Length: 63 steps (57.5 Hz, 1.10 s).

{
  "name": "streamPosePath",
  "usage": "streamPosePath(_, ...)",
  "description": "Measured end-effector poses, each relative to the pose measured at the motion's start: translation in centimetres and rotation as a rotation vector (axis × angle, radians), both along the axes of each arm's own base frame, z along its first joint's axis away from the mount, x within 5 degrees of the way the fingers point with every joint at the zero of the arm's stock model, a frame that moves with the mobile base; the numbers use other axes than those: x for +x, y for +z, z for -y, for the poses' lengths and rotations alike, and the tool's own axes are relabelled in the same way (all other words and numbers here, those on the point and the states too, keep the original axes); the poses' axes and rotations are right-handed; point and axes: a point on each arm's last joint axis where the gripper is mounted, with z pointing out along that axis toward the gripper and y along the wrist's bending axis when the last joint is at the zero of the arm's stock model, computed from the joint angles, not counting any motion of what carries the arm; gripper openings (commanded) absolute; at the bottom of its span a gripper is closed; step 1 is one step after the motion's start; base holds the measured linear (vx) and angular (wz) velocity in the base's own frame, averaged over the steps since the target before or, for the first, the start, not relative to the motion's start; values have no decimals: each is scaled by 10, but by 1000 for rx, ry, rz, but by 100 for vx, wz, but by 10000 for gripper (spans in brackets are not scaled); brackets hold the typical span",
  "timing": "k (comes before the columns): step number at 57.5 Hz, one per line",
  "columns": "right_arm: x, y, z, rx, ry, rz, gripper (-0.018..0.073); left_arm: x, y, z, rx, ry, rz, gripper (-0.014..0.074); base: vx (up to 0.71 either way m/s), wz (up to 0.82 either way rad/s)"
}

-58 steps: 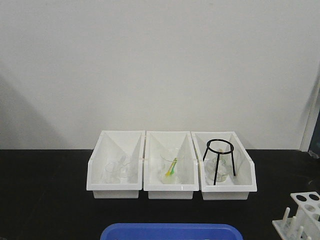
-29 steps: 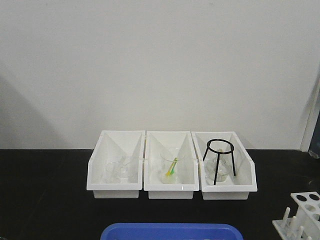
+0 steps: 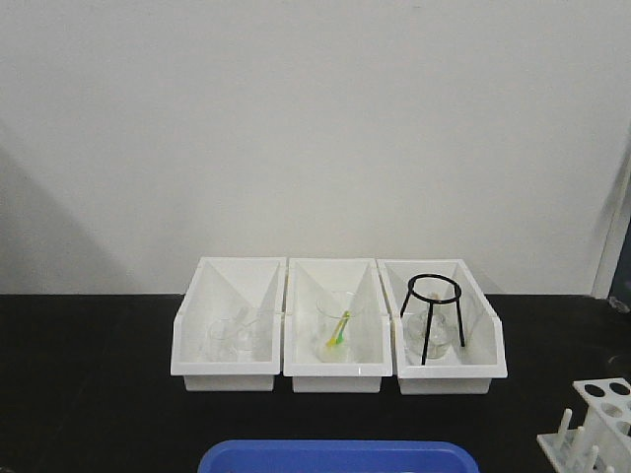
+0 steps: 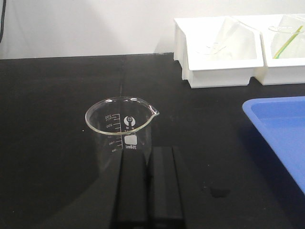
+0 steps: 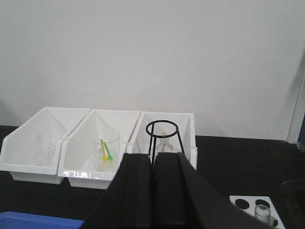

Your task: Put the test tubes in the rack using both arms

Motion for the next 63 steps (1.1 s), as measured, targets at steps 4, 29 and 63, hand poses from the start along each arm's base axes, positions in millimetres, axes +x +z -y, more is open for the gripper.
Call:
streamPosePath(4,0,0,0,0,0,0,-8,0,0,0,0,0,0,-17,0,0)
streamPosePath(29,0,0,-1,-1,7,-4,-8,0,-1,0,0,0,-7,-17,0,0)
streamPosePath(63,-47,-163,17,-54,-62,-47,-8,0,-1,0,0,0,-7,-17,0,0)
